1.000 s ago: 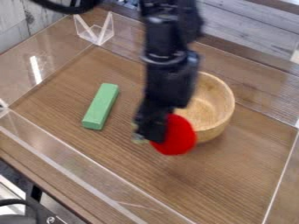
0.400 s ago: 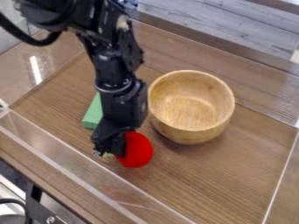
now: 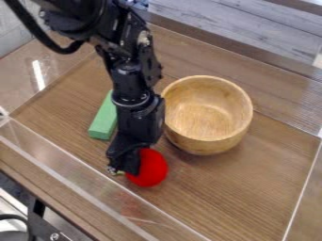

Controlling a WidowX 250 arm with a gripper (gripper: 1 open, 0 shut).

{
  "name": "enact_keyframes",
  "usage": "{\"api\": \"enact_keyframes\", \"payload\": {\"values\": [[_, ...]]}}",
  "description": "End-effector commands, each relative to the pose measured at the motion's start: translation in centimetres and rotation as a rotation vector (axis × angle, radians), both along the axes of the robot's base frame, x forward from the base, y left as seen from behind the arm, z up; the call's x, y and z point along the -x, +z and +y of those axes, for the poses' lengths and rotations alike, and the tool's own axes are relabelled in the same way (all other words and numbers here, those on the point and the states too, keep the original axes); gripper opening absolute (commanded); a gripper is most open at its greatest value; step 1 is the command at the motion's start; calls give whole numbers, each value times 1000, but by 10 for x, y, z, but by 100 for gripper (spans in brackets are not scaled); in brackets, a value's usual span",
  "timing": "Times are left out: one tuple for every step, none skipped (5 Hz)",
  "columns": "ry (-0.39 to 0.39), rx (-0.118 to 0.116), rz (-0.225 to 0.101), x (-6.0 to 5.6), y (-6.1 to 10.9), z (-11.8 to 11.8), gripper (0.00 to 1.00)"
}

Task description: Move the red object to the left side of the table

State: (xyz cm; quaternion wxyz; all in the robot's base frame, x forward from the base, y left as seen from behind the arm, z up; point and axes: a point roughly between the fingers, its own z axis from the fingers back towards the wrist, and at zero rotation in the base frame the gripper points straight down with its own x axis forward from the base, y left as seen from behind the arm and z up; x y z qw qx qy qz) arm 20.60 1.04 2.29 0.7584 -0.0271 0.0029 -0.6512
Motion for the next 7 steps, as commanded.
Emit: {"api": "enact_keyframes", "payload": {"values": [[2,-1,1,8,0,-9,0],[7,-6,10,18,-1,-15,0],[-23,-12,24,17,1,-16,0],[-51,-17,33,15,3,-17,0],[-30,-27,35,19,2,-16,0],[-7,-35,38,22,1,-16,0],[-1,-42,42,21,-3,-28,0]]}}
